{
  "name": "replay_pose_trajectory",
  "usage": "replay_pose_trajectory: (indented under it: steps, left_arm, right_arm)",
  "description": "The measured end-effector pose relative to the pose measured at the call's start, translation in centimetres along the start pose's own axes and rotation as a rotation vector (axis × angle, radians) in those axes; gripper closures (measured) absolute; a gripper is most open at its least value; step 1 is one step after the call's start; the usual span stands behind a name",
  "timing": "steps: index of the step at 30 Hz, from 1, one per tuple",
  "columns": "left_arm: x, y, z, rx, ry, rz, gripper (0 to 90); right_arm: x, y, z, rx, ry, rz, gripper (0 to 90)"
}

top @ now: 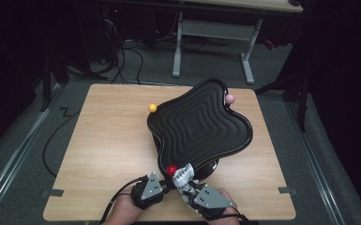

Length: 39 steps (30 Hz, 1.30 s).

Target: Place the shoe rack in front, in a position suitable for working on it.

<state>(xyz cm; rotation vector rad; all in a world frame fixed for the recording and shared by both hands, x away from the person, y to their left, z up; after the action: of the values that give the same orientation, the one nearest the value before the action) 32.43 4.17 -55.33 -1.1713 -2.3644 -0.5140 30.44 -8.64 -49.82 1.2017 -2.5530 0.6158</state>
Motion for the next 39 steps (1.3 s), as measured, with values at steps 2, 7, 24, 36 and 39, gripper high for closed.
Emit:
replay_pose_trajectory:
  steps: [2, 7, 24, 36, 39]
  left_arm:
    - [0.0, 0.0, 0.0, -0.001, 0.001, -0.001, 73.8]
    - [0.0, 0.0, 0.0, -0.004, 0.002, -0.002, 73.8]
    - [-0.2, -0.3, -0.3, 0.008, -0.020, 0.003, 70.0]
    - [-2.6, -1.1, -2.1, 0.149, -0.056, 0.012, 60.5]
    - [-2.5, -1.0, -2.0, 0.137, -0.048, 0.002, 73.7]
  right_arm:
    - [0.4, -0.5, 0.1, -0.013, -0.005, 0.011, 74.6]
    - [2.4, -3.4, 0.2, -0.073, -0.037, 0.084, 74.2]
    - [7.7, -10.6, -0.2, -0.241, -0.143, 0.249, 73.5]
    - [7.9, -10.6, -0.8, -0.227, -0.151, 0.260, 73.7]
    - [8.3, -11.2, -0.7, -0.240, -0.155, 0.272, 73.6]
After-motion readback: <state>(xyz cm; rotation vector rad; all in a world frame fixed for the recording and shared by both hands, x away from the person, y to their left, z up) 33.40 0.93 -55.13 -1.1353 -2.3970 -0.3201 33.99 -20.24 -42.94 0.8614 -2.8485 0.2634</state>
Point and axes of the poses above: each handheld gripper's, and its own axes: x roughly backward along the jaws, z roughly out of its underside, y roughly to its left, the point moved 8 cm from there along -x, roughly forward along the jaws, and after that the axes turned 1 degree about x, right-handed, at the moved point
